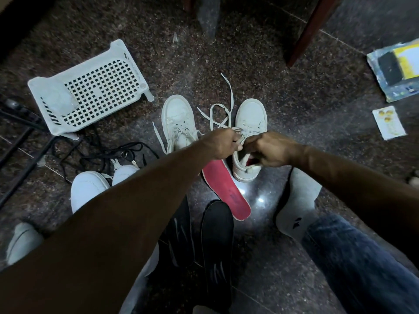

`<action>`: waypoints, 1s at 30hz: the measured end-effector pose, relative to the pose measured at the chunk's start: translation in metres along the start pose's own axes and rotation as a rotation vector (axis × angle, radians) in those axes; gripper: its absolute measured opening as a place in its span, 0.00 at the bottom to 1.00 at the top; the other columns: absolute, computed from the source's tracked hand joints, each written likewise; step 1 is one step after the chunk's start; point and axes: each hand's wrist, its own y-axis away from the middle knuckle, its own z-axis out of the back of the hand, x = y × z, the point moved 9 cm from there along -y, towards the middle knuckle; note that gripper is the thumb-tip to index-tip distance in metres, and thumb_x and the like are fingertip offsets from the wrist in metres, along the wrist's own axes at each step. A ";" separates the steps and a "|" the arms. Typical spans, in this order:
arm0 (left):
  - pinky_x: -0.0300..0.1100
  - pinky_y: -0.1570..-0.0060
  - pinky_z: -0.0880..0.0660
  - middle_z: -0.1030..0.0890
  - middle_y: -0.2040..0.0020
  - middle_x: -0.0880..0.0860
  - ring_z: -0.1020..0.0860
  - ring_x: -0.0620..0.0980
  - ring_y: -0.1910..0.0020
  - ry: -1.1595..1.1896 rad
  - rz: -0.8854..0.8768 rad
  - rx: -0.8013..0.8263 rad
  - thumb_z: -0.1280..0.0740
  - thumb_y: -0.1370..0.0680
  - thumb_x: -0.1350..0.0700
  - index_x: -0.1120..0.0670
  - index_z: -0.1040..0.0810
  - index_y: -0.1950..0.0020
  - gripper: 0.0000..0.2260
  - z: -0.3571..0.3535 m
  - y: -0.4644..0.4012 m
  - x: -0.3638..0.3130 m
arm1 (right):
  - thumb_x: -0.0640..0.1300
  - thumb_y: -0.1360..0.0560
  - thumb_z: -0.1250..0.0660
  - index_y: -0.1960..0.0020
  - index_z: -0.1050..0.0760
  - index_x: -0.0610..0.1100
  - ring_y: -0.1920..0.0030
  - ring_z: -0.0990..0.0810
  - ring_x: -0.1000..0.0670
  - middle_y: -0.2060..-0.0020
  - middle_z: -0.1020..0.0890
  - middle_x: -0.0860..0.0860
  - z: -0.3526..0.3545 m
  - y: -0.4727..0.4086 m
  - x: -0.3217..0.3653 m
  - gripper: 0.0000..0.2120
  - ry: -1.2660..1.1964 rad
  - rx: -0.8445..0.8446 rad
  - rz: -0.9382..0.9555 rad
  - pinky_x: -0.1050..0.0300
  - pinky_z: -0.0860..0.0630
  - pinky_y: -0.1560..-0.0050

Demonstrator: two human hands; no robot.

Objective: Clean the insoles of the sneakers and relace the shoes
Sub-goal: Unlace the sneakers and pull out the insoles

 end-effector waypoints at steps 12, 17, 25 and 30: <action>0.54 0.58 0.19 0.30 0.28 0.57 0.18 0.64 0.51 0.586 0.250 0.129 0.42 0.17 0.47 0.43 0.38 0.24 0.21 -0.025 0.022 0.004 | 0.34 0.31 0.29 0.53 0.15 0.42 0.60 0.20 0.49 0.59 0.15 0.43 0.006 -0.008 -0.028 0.09 -0.572 0.076 -0.182 0.48 0.20 0.54; 0.57 0.53 0.20 0.30 0.28 0.58 0.19 0.65 0.49 0.680 0.345 0.154 0.44 0.17 0.45 0.42 0.40 0.24 0.21 -0.038 0.032 0.016 | 0.29 0.28 0.30 0.54 0.17 0.33 0.61 0.21 0.48 0.58 0.17 0.36 0.006 -0.004 -0.024 0.04 -0.833 -0.044 -0.240 0.49 0.20 0.56; 0.49 0.60 0.19 0.21 0.39 0.63 0.17 0.62 0.53 0.750 0.405 0.111 0.39 0.19 0.45 0.48 0.33 0.27 0.21 -0.042 0.030 0.019 | 0.23 0.28 0.37 0.49 0.21 0.30 0.74 0.21 0.56 0.68 0.20 0.41 0.022 0.008 -0.023 0.11 -0.983 0.043 -0.297 0.63 0.20 0.67; 0.47 0.67 0.18 0.16 0.58 0.61 0.16 0.55 0.68 0.587 0.299 -0.030 0.36 0.20 0.52 0.58 0.20 0.46 0.12 -0.042 0.022 0.010 | 0.28 0.29 0.36 0.56 0.21 0.32 0.73 0.20 0.52 0.70 0.20 0.40 0.034 0.012 -0.017 0.06 -1.074 0.038 -0.293 0.60 0.20 0.65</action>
